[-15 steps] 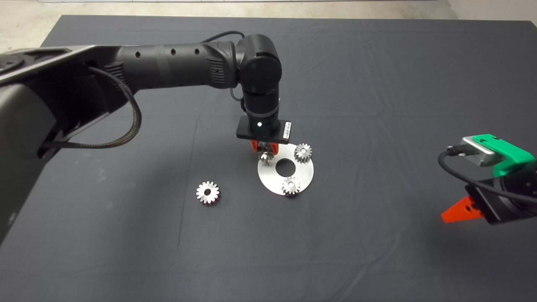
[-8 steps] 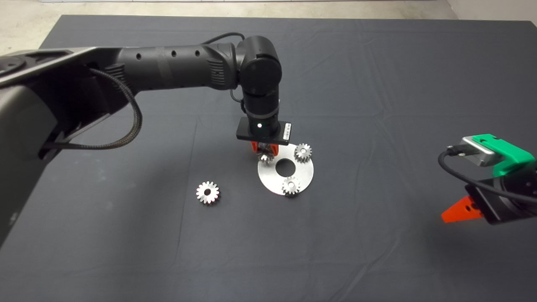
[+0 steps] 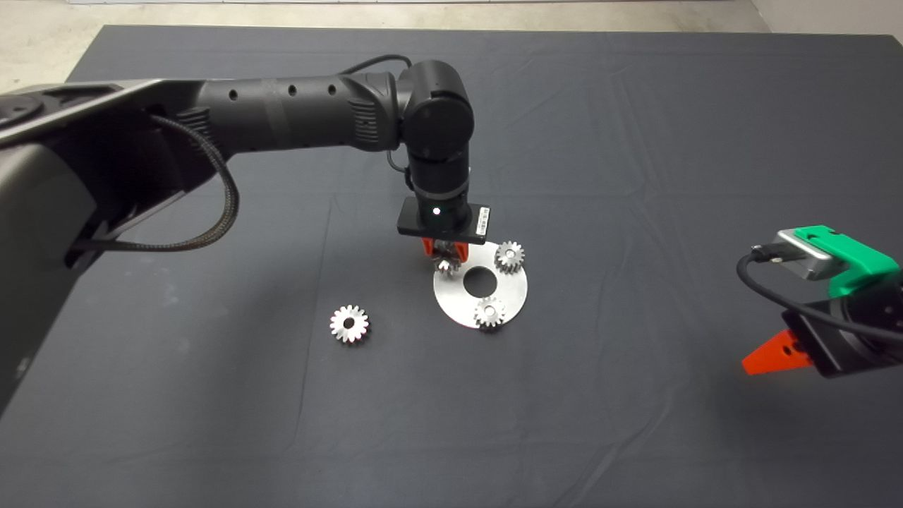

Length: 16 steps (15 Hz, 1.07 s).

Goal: Remove an incorrectly installed larger gear and replace it with the correct smaller gear

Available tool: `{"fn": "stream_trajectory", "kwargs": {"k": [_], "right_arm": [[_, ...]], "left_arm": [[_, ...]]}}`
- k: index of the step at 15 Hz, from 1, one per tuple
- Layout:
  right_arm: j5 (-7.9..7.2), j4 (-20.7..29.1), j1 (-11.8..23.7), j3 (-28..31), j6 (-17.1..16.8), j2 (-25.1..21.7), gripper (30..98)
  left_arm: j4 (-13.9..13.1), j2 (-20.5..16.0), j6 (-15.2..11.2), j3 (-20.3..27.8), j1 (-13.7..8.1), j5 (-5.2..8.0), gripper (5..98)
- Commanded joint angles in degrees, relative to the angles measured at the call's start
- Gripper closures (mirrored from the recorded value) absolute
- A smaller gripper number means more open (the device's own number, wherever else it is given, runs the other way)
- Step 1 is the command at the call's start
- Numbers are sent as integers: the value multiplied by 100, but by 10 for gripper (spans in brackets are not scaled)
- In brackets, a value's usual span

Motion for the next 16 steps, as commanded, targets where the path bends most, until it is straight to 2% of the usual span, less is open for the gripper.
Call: {"fn": "stream_trajectory", "kwargs": {"k": [1,16], "right_arm": [[-61,-136,118,10,-19,-8,625],[-61,-131,118,2,-19,-17,625]], "left_arm": [[25,-9,-29,54,-118,35,743],[34,-9,-47,63,-109,35,743]]}}
